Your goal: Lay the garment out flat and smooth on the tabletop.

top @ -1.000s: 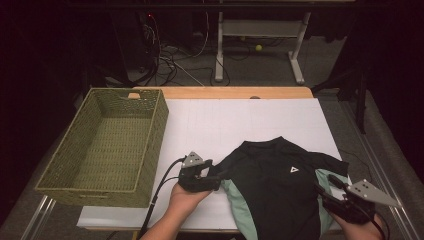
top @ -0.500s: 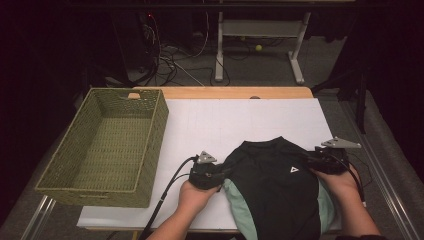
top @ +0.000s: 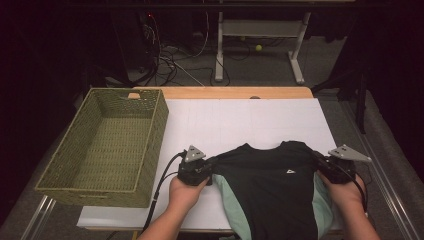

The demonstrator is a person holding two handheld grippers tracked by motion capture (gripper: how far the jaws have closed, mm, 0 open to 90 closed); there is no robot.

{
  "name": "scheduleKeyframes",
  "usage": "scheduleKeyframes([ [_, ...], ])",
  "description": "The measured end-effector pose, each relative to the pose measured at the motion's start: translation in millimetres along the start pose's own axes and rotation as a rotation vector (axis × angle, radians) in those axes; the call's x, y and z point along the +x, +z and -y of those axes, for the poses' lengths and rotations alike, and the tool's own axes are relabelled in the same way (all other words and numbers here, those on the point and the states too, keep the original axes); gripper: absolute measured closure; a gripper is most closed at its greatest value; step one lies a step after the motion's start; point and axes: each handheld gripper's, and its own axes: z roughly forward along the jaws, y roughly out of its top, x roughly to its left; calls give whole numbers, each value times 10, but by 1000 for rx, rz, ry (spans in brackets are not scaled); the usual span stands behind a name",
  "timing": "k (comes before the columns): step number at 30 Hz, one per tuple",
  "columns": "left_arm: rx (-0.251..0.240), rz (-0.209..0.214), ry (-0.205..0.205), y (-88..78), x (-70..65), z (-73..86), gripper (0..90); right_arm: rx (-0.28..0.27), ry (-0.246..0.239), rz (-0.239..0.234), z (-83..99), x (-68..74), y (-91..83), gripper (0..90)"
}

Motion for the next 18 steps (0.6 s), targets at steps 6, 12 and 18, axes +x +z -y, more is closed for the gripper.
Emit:
scheduleKeyframes([
  [6,-59,-22,1,-56,49,-283,820,-125,-1,64,-237,-18,-159,890],
  [12,-89,-105,48,10,180,-763,820,-174,-11,93,-666,-85,-17,891],
  [18,-78,-184,21,201,413,-1113,784,-179,0,125,-1074,-181,258,878],
])
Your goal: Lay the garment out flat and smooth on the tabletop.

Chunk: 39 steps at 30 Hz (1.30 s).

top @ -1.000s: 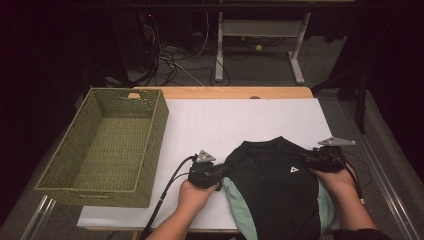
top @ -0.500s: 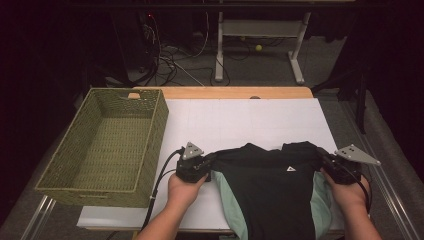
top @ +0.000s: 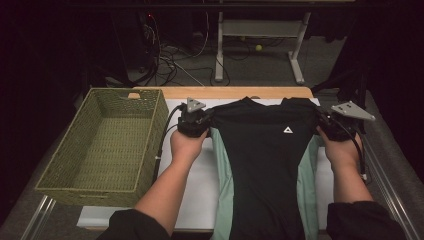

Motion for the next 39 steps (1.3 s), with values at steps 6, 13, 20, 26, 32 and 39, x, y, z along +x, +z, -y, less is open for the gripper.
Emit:
scheduleKeyframes([
  [6,51,72,-59,75,11,282,440,73,26,-63,154,30,121,591],
  [13,78,173,-23,-125,-149,783,371,98,36,-92,464,28,-185,562],
  [20,172,283,17,-408,-310,1269,372,108,52,-135,842,100,-613,565],
  [26,261,352,115,-461,-533,1445,402,154,78,-182,1160,241,-931,546],
  [32,290,348,142,-398,-594,1494,524,225,137,-200,1394,361,-1105,500],
  [39,296,371,176,-390,-651,1497,766,282,137,-242,1467,471,-1118,503],
])
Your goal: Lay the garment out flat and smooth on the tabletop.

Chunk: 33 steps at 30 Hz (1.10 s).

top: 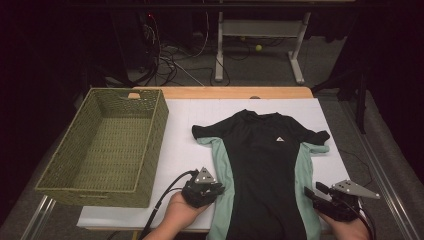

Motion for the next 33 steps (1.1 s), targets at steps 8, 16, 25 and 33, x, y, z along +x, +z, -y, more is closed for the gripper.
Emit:
scheduleKeyframes([
  [8,-28,-6,4,-50,-24,46,830,46,-60,21,13,75,34,682],
  [16,-36,-3,-12,-166,-3,153,832,43,-96,55,-2,63,16,884],
  [25,-32,-6,10,-164,-91,182,830,-1,-54,117,32,-102,-116,877],
  [33,-24,8,9,-210,-103,221,827,-33,-33,75,89,-106,-203,698],
])
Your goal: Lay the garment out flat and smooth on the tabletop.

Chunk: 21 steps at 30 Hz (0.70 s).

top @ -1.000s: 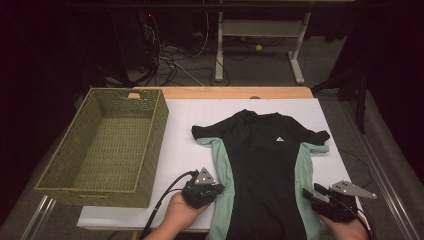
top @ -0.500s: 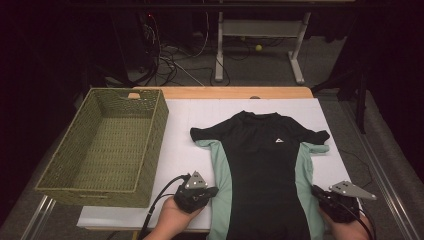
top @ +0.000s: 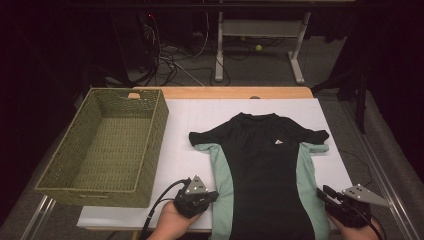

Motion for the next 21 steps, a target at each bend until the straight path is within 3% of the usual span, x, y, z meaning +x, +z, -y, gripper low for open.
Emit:
scheduleKeyframes([
  [15,-5,8,1,-17,-27,25,825,45,-10,-32,91,70,4,661],
  [19,-8,10,-1,-21,-27,28,824,52,-14,-32,94,79,13,711],
  [21,-8,13,-3,-25,-27,28,825,54,-20,-42,94,89,9,807],
])
